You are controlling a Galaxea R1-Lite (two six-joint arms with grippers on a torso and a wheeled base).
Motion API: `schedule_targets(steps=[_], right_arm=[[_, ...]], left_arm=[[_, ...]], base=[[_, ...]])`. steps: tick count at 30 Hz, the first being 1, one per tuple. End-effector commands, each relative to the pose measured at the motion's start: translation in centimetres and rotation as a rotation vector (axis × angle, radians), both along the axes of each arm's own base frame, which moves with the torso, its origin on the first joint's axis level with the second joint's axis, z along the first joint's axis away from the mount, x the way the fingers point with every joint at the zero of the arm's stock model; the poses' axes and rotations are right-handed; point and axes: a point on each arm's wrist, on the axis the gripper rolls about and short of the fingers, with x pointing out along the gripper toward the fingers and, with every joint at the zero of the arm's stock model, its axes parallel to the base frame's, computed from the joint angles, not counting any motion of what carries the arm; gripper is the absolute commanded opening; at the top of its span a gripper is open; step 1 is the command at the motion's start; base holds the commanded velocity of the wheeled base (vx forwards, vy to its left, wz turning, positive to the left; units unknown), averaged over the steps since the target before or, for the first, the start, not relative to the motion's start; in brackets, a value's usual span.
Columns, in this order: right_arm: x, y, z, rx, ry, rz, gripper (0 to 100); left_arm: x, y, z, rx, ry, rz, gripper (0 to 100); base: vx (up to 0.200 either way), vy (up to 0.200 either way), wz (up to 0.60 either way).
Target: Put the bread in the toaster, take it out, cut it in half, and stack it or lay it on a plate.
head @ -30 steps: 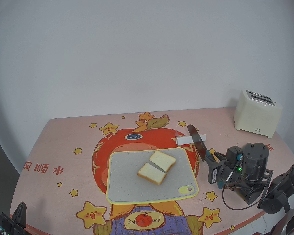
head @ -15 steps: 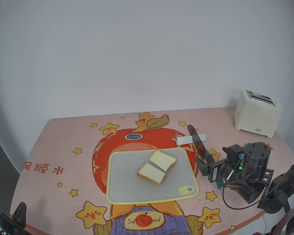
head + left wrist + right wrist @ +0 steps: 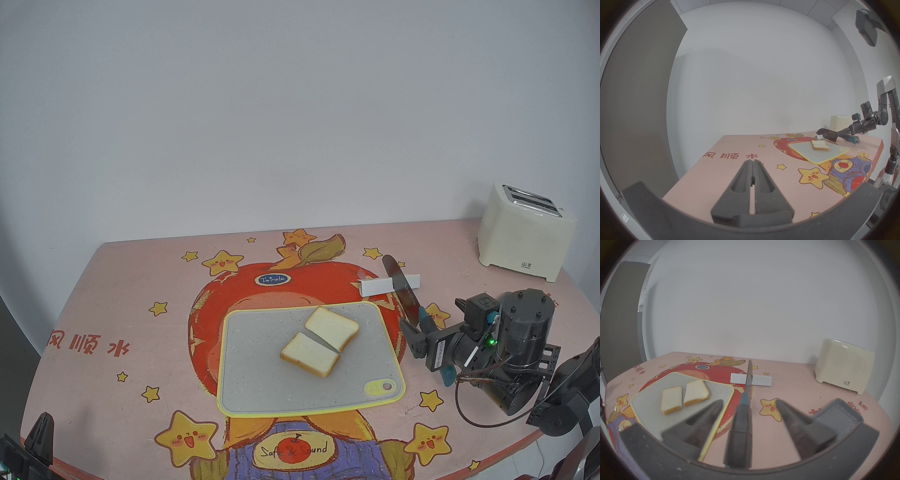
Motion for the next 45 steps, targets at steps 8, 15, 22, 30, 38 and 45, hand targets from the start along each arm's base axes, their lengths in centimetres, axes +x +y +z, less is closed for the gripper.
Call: schedule_targets(steps=[8,15,22,30,38,45], right_arm=[[-0.4,-0.7,1.6,0.026,-0.051,-0.009,100],[-1.0,-1.2,3.1,0.031,-0.101,0.011,100],[-1.3,-1.2,3.5,0.037,-0.116,0.121,100],[-3.0,-1.7,3.7,0.026,-0.125,0.305,100],[-4.7,-2.0,3.7,0.011,-0.193,0.491,100],[-5.0,-2.1,4.2,0.019,-0.238,0.538,100]], left_arm=[[0.1,0.0,-0.4,0.0,0.018,0.001,0],[0.1,0.0,-0.4,0.0,0.018,0.001,0],[0.1,0.0,-0.4,0.0,0.018,0.001,0],[0.1,0.0,-0.4,0.0,0.018,0.001,0],[0.1,0.0,-0.4,0.0,0.018,0.001,0],[0.1,0.0,-0.4,0.0,0.018,0.001,0]], base=[[0.0,0.0,0.0],[0.0,0.0,0.0],[0.0,0.0,0.0],[0.0,0.0,0.0],[0.0,0.0,0.0],[0.0,0.0,0.0]])
